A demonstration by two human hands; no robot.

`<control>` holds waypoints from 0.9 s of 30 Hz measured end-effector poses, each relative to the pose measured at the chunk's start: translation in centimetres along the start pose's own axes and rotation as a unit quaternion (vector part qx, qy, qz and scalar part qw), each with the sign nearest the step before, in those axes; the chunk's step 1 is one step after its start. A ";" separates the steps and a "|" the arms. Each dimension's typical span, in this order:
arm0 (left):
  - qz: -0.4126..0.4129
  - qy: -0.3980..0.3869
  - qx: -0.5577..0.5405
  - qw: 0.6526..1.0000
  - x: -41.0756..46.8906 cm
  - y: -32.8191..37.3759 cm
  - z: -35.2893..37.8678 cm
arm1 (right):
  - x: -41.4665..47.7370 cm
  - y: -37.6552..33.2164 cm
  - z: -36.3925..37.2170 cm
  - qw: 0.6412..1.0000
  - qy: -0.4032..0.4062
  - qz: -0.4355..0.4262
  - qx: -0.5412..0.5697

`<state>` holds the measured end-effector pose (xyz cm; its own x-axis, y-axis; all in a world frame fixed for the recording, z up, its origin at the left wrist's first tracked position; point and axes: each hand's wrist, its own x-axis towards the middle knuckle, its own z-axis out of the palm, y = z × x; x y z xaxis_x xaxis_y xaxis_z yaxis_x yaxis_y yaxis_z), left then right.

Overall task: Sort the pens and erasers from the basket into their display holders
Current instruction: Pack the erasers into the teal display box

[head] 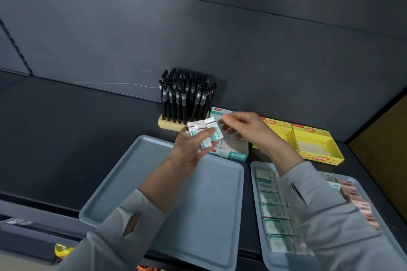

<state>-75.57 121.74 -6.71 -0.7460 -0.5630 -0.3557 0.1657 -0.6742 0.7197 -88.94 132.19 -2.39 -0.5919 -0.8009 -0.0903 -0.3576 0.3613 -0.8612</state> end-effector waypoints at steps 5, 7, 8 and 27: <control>0.005 0.002 0.005 1.000 -0.1 -0.2 0.5 | -0.1 -0.1 -0.4 0.997 -0.009 0.000 0.077; 0.004 0.008 0.003 1.000 -0.2 0.0 0.3 | 0.2 0.5 -1.5 0.997 0.067 -0.008 -0.028; 0.005 0.007 0.007 1.000 -0.2 0.0 0.2 | 0.2 0.9 -1.9 0.990 0.081 -0.010 -0.116; -0.040 -0.010 -0.095 0.995 -1.0 1.1 0.6 | -0.4 2.4 0.1 0.878 -0.001 -0.071 -0.474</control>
<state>-75.07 121.83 -5.18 -0.7742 -0.4949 -0.3946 0.2221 -0.7962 0.5628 -89.52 133.31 -4.51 -0.4928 -0.8700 -0.0169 -0.8680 0.4928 -0.0616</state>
